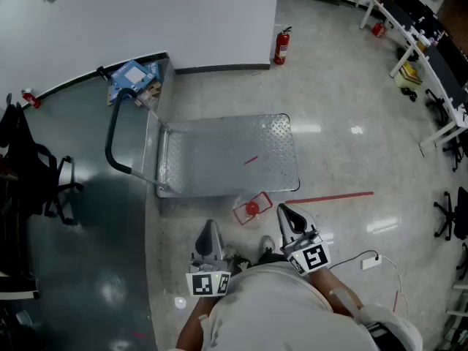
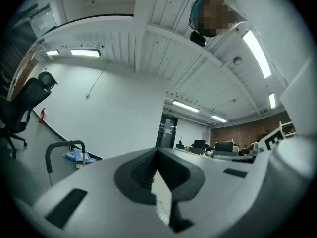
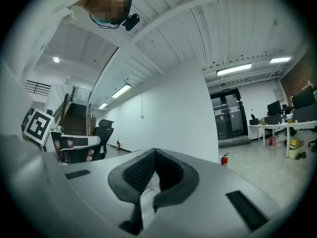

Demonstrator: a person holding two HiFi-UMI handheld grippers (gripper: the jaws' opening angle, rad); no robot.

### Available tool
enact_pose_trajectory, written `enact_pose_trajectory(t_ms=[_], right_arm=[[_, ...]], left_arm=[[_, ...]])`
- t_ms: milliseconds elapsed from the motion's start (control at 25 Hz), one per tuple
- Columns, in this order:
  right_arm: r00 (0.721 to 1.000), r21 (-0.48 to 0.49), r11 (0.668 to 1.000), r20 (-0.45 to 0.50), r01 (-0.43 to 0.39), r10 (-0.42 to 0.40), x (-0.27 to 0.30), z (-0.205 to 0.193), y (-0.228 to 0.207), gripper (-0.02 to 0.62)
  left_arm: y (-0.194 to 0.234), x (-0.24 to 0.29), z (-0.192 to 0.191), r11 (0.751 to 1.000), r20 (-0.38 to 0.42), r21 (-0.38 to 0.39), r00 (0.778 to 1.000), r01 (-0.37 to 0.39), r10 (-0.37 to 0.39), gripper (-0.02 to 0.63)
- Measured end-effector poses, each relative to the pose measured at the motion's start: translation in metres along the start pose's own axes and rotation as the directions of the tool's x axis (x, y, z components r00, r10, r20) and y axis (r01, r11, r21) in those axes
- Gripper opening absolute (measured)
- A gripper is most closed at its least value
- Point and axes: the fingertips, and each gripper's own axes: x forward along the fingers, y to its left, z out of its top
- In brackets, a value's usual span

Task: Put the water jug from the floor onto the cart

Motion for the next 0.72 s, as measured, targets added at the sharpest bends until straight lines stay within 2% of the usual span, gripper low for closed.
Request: enact_pose_trajectory(t_ms=[560,720], right_arm=[[0.999,0.008,1.0,-0.033,-0.012,0.013,0.007,-0.015,-0.003,0.012],[0.995,0.002,1.0,-0.092,0.029,-0.029,0.021,-0.038,-0.018,0.012]], left_arm=[[-0.001,0.003,-0.005,1.0,-0.012,-0.008,1.0,-0.004,0.004,0.003],[0.003,0.006,-0.011,1.0,-0.03,-0.011,0.999,-0.014,0.014,0.003]])
